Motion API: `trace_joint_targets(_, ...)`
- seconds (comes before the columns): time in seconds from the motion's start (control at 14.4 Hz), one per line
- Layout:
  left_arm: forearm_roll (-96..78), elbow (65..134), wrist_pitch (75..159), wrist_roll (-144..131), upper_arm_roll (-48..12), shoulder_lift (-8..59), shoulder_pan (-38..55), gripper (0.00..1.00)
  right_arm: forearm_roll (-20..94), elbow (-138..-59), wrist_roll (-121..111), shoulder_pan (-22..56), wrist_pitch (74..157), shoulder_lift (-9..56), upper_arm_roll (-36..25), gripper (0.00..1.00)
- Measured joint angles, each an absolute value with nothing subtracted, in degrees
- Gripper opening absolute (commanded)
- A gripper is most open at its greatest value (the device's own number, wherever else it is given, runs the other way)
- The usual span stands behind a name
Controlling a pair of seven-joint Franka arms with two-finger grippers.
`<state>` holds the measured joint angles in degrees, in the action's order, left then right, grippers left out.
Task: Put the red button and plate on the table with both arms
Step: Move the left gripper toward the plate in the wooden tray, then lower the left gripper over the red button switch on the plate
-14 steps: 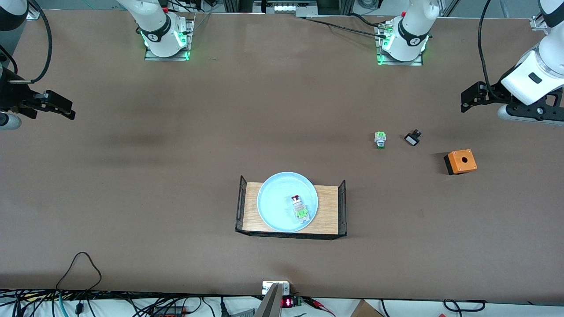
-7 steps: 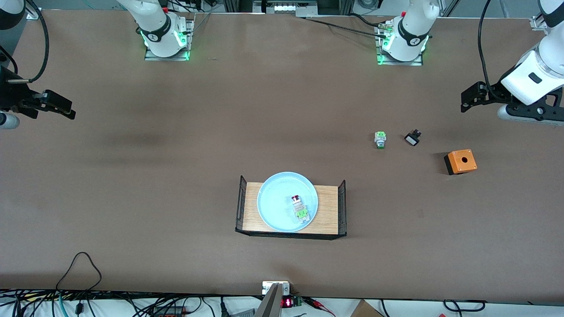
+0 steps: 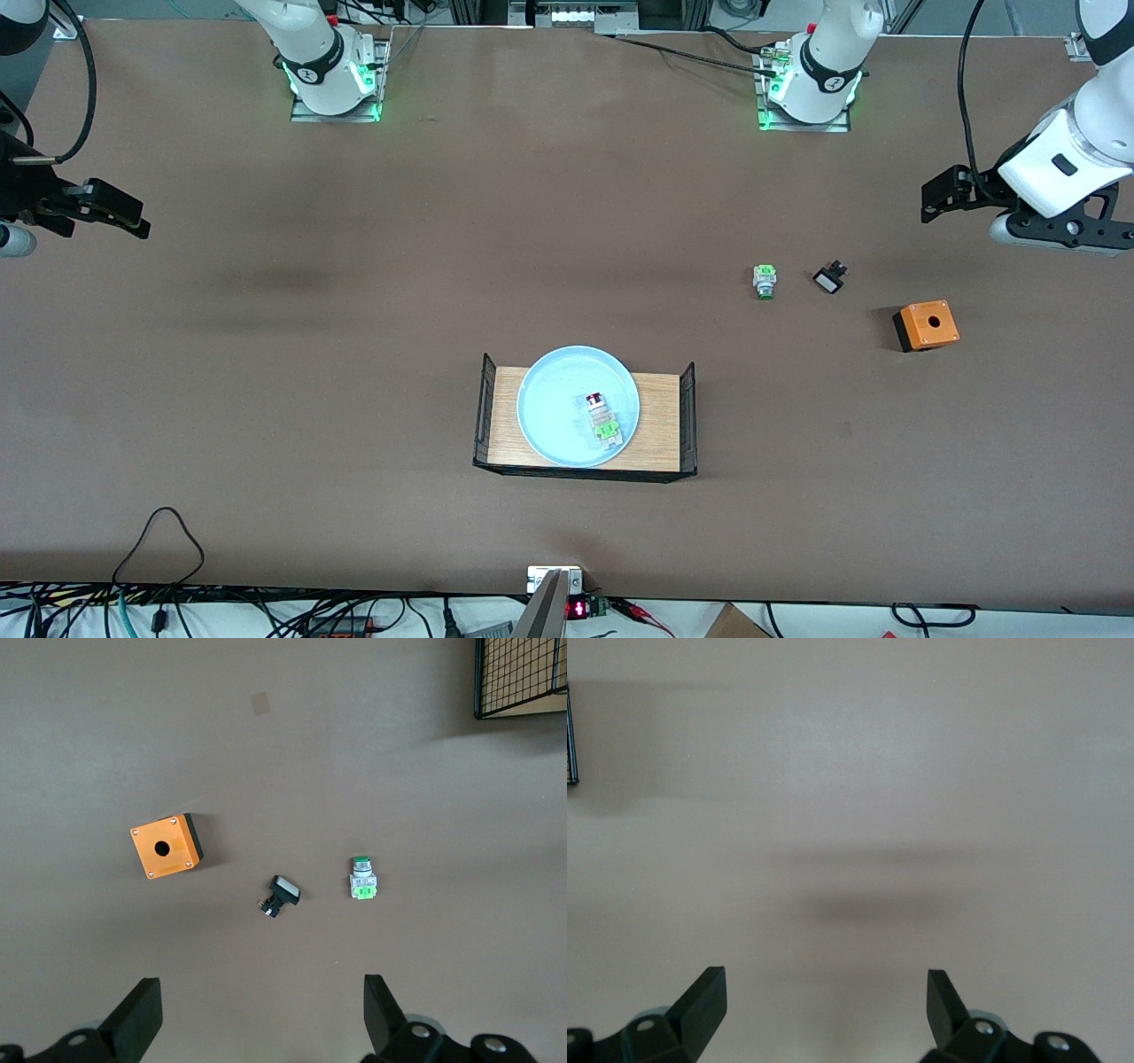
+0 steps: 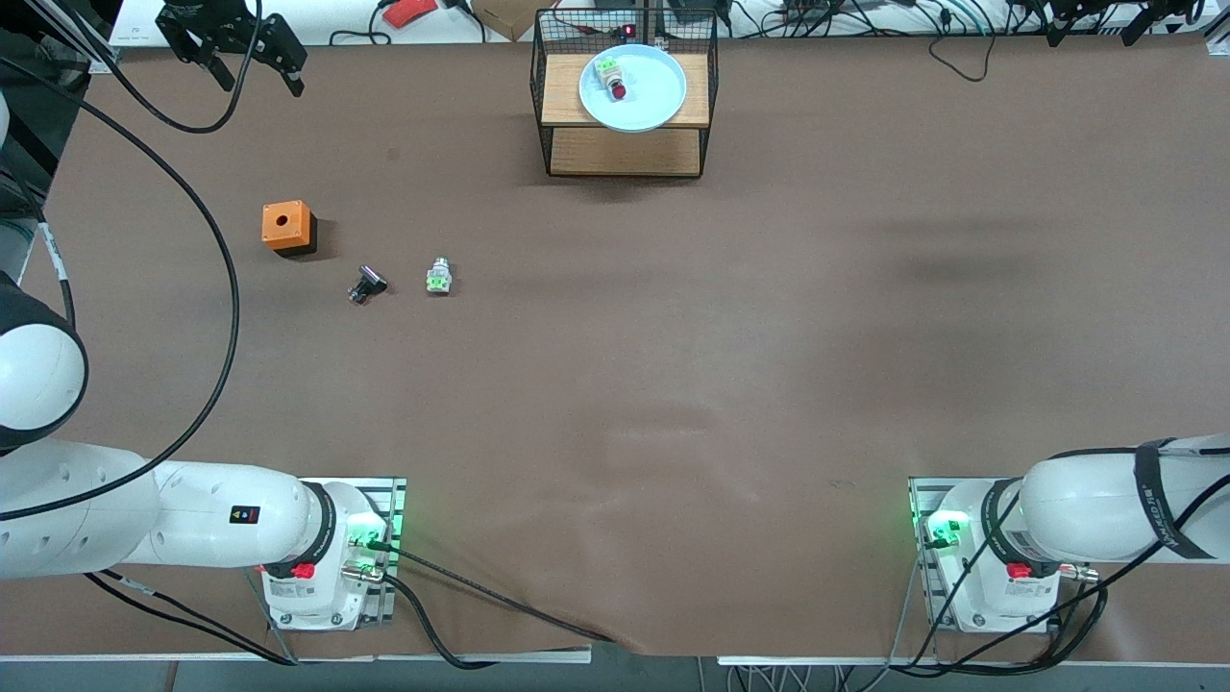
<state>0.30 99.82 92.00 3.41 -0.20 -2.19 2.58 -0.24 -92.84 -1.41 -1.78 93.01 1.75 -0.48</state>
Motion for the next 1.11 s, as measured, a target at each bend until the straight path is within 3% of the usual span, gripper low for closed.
trace_joint_targets(0.42, 0.0, 94.6, 87.4, 1.1, -1.8, 0.2, 3.9, 1.00, -0.5, -93.1, -1.4, -1.8, 92.7, 1.3, -0.5, 1.00)
trace_joint_targets(1.11, -6.5, 75.3, 87.9, -36.0, -5.4, 18.9, 18.4, 1.00, -0.8, -93.2, -1.4, -1.9, 91.6, 1.0, -0.6, 1.00)
